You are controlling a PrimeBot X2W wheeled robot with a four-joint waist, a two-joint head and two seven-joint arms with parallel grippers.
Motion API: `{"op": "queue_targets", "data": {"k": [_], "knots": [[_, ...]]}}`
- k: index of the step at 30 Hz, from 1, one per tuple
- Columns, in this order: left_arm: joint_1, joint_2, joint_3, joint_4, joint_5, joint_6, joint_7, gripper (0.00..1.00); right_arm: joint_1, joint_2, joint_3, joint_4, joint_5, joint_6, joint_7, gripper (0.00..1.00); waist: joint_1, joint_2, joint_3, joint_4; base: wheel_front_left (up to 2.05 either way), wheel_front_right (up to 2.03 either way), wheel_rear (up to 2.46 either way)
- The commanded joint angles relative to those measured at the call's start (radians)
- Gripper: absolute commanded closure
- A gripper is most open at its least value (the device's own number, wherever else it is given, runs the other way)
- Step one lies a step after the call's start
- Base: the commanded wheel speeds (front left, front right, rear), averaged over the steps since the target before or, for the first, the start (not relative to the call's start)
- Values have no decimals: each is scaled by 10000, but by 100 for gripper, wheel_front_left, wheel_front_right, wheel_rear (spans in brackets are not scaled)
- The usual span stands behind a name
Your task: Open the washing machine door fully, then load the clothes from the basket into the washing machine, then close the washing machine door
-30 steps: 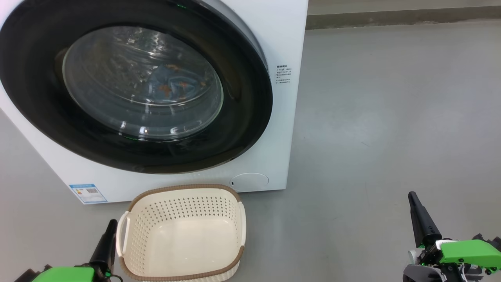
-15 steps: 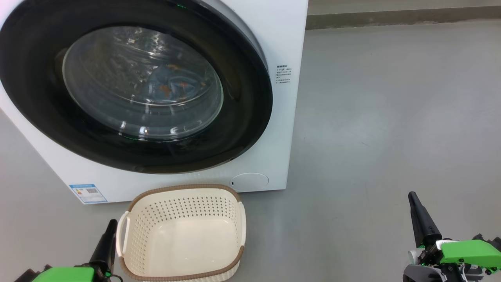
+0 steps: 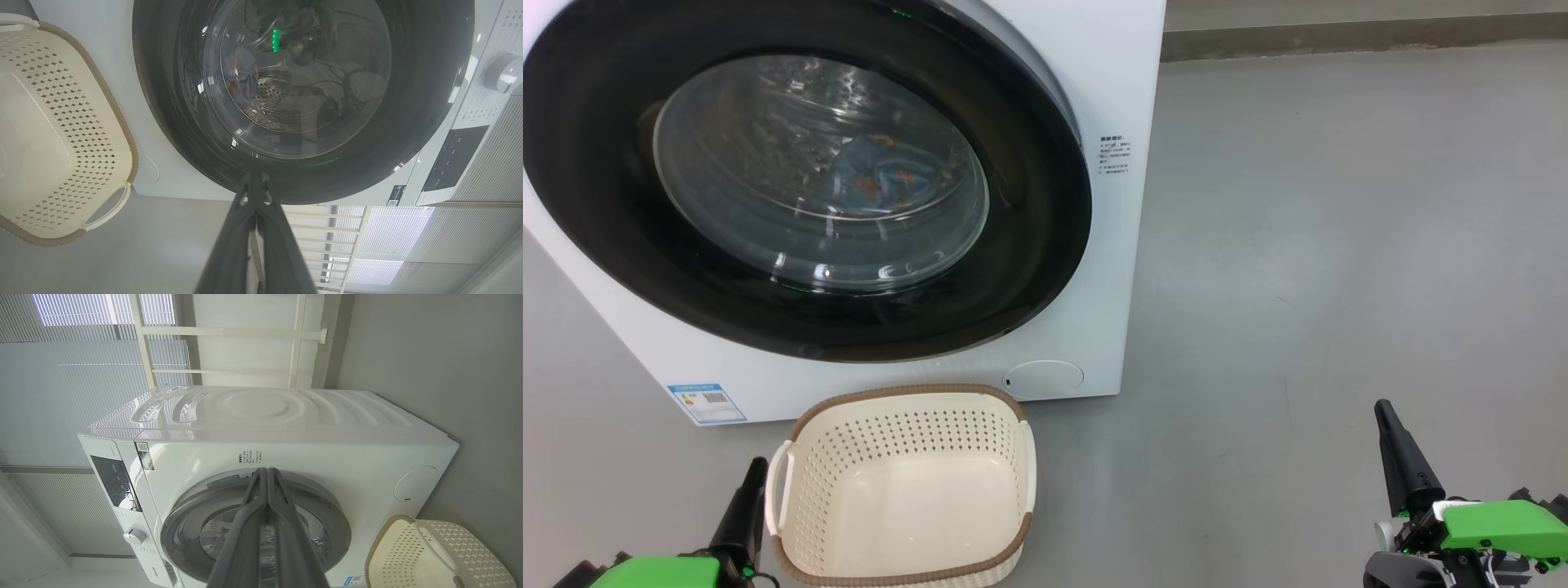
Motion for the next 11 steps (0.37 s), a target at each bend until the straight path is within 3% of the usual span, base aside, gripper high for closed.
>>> {"op": "queue_targets", "data": {"k": [1, 11], "knots": [[-422, 127, 352, -199, -81, -29, 67, 100, -78, -9, 195, -302, 3, 16, 41, 100, 0, 0, 0, 0, 0, 0, 0], [-422, 126, 353, -199, -80, -29, 68, 100, -79, -2, 185, -302, -6, 16, 50, 100, 0, 0, 0, 0, 0, 0, 0]]}}
